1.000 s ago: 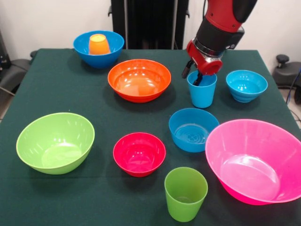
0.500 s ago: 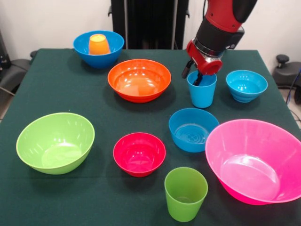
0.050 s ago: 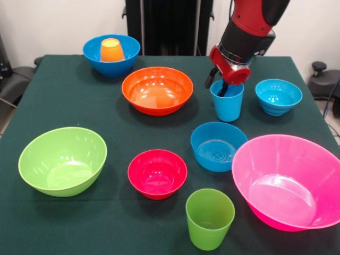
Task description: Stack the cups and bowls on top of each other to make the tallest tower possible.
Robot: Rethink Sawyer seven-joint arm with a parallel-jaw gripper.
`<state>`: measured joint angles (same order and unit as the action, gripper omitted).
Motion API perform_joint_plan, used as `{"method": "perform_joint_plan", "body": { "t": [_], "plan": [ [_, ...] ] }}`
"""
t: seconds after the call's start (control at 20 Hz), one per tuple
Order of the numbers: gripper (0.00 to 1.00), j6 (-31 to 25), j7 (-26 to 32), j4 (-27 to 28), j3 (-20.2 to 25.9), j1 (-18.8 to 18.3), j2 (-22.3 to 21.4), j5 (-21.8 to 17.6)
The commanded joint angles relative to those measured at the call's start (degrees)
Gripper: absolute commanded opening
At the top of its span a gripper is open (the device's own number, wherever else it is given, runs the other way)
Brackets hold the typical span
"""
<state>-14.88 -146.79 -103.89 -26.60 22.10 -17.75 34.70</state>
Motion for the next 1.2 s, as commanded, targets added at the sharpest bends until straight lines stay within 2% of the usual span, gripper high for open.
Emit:
{"method": "perform_joint_plan", "body": {
  "t": [0.05, 1.2],
  "plan": [
    [1.0, 1.1, -3.8, -0.8, 5.7, -1.6, 0.3, -3.7],
    [1.0, 1.0, -4.0, -0.5, 5.8, -1.8, 0.5, -3.8]
  ]
}}
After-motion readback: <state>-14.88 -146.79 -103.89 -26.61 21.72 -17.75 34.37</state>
